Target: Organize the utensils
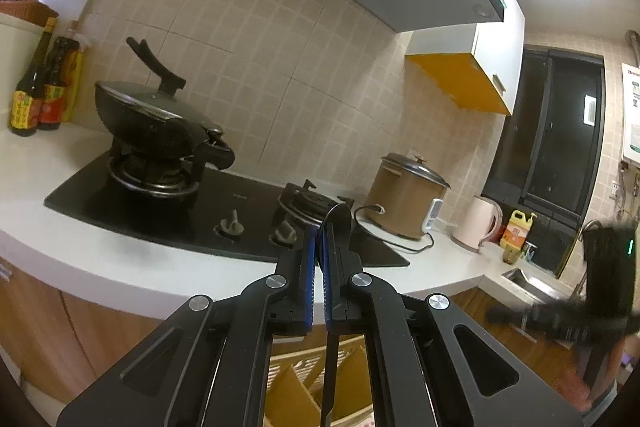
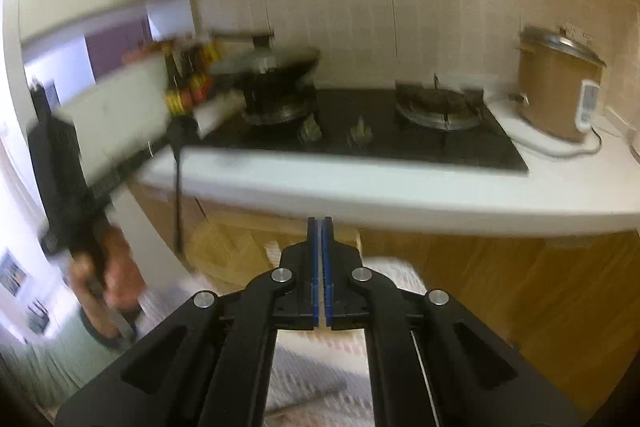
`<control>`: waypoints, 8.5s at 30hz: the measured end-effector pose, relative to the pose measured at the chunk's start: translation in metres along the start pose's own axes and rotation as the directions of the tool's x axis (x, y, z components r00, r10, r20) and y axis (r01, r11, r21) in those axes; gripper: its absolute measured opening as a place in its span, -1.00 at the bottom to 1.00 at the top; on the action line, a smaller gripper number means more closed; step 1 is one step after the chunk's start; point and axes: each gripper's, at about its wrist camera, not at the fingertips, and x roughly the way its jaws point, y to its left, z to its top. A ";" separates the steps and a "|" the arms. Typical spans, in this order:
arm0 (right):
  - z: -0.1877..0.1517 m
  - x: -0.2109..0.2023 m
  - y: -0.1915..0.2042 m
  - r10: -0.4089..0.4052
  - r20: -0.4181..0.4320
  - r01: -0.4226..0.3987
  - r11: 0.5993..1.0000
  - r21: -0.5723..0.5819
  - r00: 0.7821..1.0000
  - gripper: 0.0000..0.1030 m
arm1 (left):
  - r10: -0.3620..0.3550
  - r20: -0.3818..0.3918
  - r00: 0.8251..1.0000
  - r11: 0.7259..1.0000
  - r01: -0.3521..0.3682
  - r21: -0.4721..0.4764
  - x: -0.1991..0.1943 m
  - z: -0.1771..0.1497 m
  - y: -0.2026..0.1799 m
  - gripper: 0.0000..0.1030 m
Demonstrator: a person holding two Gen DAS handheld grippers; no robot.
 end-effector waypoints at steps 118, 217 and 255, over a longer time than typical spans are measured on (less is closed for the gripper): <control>-0.164 0.057 0.076 0.138 -0.393 0.001 0.942 0.335 0.909 -0.02 | 0.231 -0.757 0.611 0.970 -0.087 0.225 -0.061 -0.206 0.006 -0.71; 0.029 0.045 0.012 -0.362 0.415 0.289 0.930 0.229 0.835 -0.41 | 0.132 0.173 0.976 0.984 -0.149 0.093 0.023 -0.022 -0.016 -0.91; -0.235 0.001 0.029 0.116 -0.440 0.145 0.844 0.516 0.890 -0.31 | 0.107 -0.815 0.569 0.993 -0.024 0.113 -0.048 -0.209 -0.012 -0.39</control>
